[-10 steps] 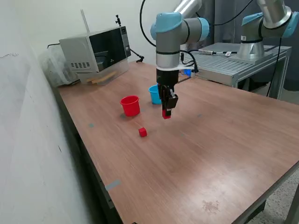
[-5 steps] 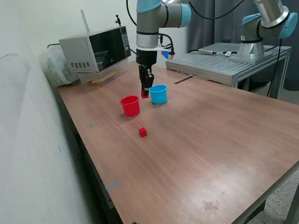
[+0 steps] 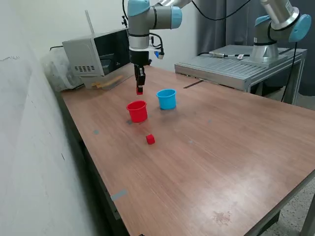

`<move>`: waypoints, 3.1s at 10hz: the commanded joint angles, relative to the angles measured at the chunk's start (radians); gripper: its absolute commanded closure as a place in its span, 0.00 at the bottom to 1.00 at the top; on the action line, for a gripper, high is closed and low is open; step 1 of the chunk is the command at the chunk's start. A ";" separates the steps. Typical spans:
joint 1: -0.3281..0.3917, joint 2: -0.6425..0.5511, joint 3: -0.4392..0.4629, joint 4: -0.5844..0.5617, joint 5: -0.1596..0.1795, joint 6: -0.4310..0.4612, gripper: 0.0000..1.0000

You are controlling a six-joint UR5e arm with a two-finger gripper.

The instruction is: Place red objects in the red bin, and blue objects in the blue bin.

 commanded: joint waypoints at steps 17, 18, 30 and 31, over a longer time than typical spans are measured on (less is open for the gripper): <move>-0.010 0.097 -0.039 0.003 0.006 -0.094 0.00; 0.022 0.094 -0.036 0.025 0.008 -0.167 0.00; 0.207 0.080 -0.045 0.122 0.212 -0.206 0.00; 0.210 0.093 -0.063 0.122 0.212 -0.203 0.00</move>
